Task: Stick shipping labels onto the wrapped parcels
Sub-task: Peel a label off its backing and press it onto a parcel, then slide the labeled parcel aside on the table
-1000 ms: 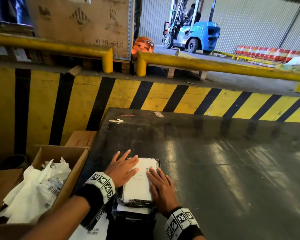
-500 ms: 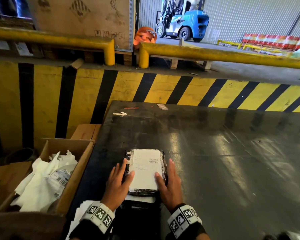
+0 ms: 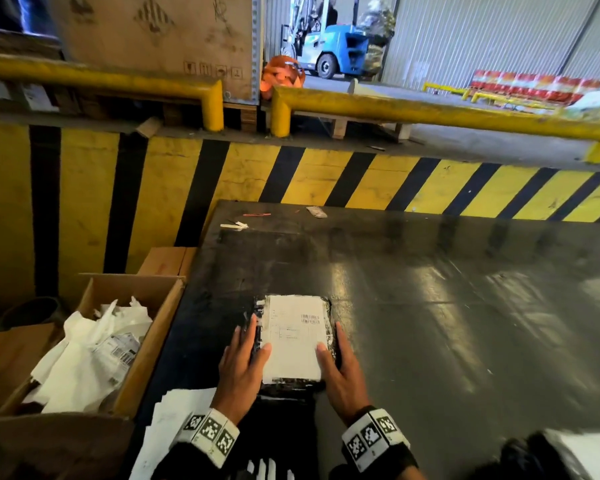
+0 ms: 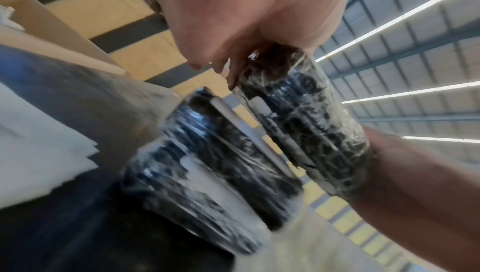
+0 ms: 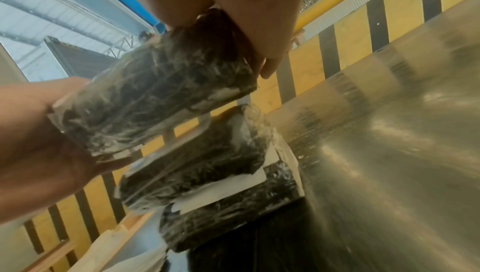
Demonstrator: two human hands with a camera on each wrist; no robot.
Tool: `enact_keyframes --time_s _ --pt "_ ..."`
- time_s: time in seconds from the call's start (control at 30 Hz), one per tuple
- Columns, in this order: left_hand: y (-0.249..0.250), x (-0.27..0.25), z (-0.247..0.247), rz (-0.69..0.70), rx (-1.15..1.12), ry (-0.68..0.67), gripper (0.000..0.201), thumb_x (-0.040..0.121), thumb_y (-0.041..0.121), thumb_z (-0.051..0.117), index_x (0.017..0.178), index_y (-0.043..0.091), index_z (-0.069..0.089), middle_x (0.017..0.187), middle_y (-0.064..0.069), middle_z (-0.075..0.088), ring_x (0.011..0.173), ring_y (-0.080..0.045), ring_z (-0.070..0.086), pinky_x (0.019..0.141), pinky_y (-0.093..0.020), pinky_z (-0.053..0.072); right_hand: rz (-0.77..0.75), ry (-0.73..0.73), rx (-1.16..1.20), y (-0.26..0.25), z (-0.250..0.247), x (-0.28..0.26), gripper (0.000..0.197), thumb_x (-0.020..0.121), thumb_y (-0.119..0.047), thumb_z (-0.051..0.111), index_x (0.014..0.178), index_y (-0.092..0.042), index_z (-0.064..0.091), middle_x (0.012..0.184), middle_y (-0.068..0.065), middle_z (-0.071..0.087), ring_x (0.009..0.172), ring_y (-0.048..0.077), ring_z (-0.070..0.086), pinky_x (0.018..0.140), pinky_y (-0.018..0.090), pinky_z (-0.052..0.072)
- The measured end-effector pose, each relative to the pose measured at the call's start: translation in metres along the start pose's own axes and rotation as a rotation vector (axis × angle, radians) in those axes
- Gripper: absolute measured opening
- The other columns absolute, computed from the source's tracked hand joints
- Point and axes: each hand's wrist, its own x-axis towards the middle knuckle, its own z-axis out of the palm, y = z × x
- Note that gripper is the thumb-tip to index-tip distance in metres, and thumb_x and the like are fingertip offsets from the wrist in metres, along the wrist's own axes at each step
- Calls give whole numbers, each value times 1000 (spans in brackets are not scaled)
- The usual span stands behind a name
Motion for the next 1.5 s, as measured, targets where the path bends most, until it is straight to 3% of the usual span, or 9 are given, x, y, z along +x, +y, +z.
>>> enact_keyframes --time_s 0.1,0.33,0.47,0.77,0.87,1.0,1.27,1.4,1.5 --pt "8 -30 13 61 -1 6 56 85 55 34 135 57 7 158 6 8 144 -9 2 119 -43 4 23 44 -24 4 -19 -31 65 90 -33 54 147 -21 24 138 -9 49 122 5 52 103 37 45" --pt "21 -108 90 97 46 -64 63 76 71 24 134 59 2 158 1 7 145 -14 4 119 -44 9 59 140 -81 25 -108 -108 77 81 -59 55 145 -27 27 141 0 48 128 17 48 105 49 41" --pt "29 -145 147 38 68 -147 66 82 60 30 142 46 7 158 -2 9 145 -16 5 118 -42 8 137 128 -76 47 -162 -150 63 90 -34 54 145 -19 28 135 -5 53 122 9 53 104 41 44" --pt "4 -222 237 -176 106 -251 66 85 58 33 144 45 6 158 -6 8 145 -23 9 117 -46 13 250 14 -31 101 -236 -216 62 89 -42 51 144 -20 32 142 -4 47 131 7 43 112 37 35" --pt "3 -238 243 -192 245 -254 64 91 54 30 145 39 -2 158 -7 4 145 -24 4 118 -42 4 263 -71 -96 110 -238 -223 62 94 -32 48 148 -20 19 146 -7 38 133 5 37 110 18 31" --pt "1 -246 244 -189 356 -268 69 88 61 21 145 36 -10 159 -6 -1 145 -23 -5 116 -40 -2 228 -98 -205 121 -237 -227 77 87 -54 39 149 -23 8 152 -5 27 139 11 28 116 34 25" --pt "1 -243 238 -138 468 -281 70 88 57 15 145 30 -14 158 -1 -2 145 -18 -9 116 -38 -6 189 -147 -257 129 -233 -217 71 92 -41 39 149 -22 3 156 -1 21 142 12 21 118 40 20" --pt "-6 -238 224 -97 486 -270 77 79 70 10 146 36 -4 159 2 2 144 -13 -11 116 -39 -4 84 -153 -510 118 -232 -213 64 95 -44 34 148 -15 14 156 2 16 142 14 17 114 22 10" --pt "-2 -231 194 -16 394 -170 87 74 78 16 147 32 16 157 7 12 140 -1 -8 116 -38 3 -168 -143 -685 96 -211 -197 75 89 -62 18 140 -11 37 151 11 28 141 23 21 114 32 14"
